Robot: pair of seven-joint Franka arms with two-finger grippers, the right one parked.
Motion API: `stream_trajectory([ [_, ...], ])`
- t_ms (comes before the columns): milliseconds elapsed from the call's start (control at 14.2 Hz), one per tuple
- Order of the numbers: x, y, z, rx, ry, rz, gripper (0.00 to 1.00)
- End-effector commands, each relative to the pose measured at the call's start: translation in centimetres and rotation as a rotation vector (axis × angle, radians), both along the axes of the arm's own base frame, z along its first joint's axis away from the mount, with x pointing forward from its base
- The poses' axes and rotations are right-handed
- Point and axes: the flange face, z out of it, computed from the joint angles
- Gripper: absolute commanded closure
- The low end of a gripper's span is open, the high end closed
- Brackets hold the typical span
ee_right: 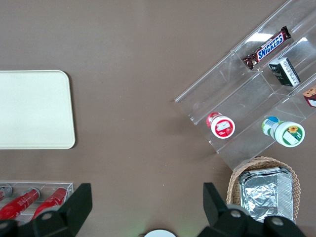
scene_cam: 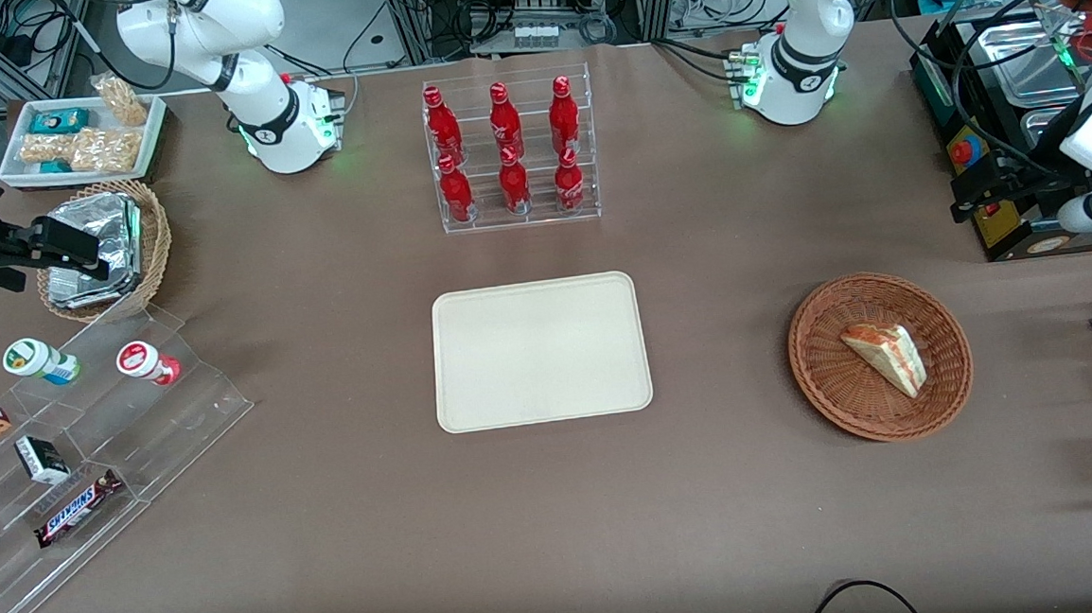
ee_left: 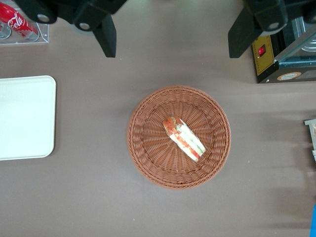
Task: Place sandwich from basket to tray
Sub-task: 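Move the left gripper over the sandwich in the wicker basket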
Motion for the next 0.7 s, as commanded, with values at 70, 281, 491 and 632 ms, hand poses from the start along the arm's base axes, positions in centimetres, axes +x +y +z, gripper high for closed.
stream_trajectory([
  [70,-0.17,-0.29,0.29,-0.005,0.02,-0.003,0.0],
  [281,-0.24,-0.29,0.15,-0.004,0.024,0.007,0.0],
  [491,-0.15,-0.26,-0.09,-0.001,0.029,0.005,0.0],
  [632,-0.08,-0.24,-0.68,0.001,0.041,0.005,0.0],
])
